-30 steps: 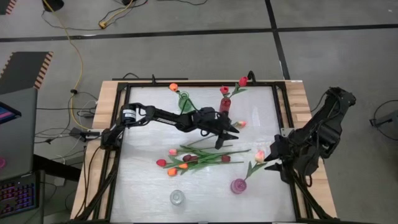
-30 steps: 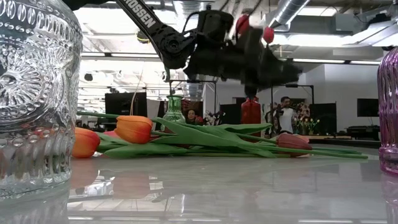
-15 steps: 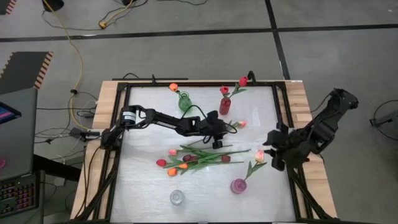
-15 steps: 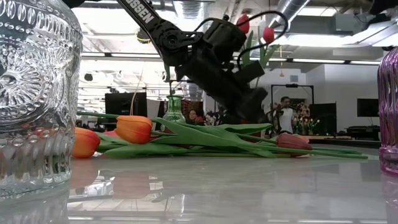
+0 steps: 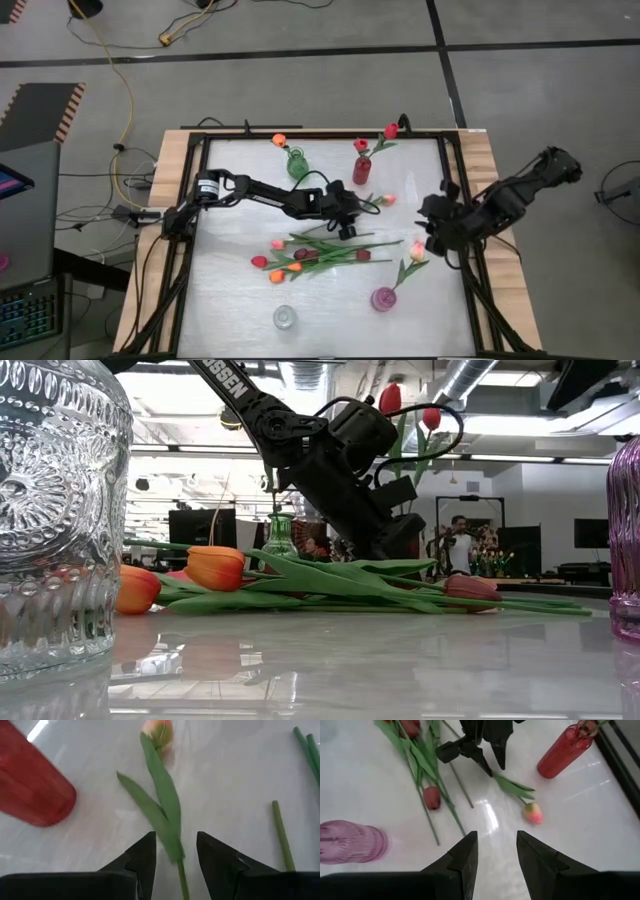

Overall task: Sort flowers into vase by color
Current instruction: Put the pink flower into the purple vase

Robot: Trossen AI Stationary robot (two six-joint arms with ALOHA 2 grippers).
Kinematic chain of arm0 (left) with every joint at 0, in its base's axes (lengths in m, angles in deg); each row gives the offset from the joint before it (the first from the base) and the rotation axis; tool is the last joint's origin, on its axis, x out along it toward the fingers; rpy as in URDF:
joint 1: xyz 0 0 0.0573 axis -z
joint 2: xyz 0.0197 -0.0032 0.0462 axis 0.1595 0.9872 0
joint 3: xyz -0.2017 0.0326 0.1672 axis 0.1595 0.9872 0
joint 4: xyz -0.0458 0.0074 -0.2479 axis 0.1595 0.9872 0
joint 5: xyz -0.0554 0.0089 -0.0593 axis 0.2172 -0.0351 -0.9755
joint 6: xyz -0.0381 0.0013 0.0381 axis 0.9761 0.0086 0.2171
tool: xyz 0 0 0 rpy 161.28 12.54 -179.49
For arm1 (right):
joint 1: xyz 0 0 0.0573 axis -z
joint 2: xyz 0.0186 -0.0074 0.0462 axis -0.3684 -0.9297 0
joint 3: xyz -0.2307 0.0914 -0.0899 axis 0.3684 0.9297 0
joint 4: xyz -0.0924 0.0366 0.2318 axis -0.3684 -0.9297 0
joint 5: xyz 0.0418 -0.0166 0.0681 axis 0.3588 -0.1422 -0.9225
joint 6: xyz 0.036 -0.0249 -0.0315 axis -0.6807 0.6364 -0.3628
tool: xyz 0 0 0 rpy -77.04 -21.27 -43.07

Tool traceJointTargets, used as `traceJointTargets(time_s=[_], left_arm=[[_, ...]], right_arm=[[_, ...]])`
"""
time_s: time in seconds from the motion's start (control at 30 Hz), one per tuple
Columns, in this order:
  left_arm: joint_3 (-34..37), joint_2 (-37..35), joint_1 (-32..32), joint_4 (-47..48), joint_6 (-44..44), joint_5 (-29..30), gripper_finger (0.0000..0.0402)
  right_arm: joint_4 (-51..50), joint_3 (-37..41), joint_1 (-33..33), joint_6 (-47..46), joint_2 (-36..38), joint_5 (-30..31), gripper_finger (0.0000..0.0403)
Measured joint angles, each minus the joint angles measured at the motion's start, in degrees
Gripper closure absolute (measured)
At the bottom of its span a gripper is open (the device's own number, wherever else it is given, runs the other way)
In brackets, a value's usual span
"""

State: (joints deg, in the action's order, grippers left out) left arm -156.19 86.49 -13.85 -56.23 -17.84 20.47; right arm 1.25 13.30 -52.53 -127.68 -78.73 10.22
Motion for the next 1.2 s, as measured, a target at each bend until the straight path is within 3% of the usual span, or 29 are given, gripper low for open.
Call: traceJointTargets(time_s=[0.53, 0.73, 1.03, 1.2], left_arm=[[-0.09, -0.04, -0.29, 6.35, 2.06, -0.1, 0.0274], [-0.09, -0.07, -0.26, 6.9, 2.69, -0.26, 0.031], [-0.09, -0.13, -0.26, 7.19, 2.28, -1.82, 0.0392], [-0.01, -0.13, -0.33, 5.74, 3.82, -3.13, 0.0398]], right_arm=[[-3.78, 0.0, 7.29, 5.43, 3.77, 0.82, 0.0242], [-3.4, 0.19, 8.28, 5.55, 8.56, 3.43, 0.0242], [9.43, 11.64, 8.19, 5.49, 18.9, 5.7, 0.0242], [17.24, 16.34, 8.19, 5.25, 22.2, 5.7, 0.0242]])
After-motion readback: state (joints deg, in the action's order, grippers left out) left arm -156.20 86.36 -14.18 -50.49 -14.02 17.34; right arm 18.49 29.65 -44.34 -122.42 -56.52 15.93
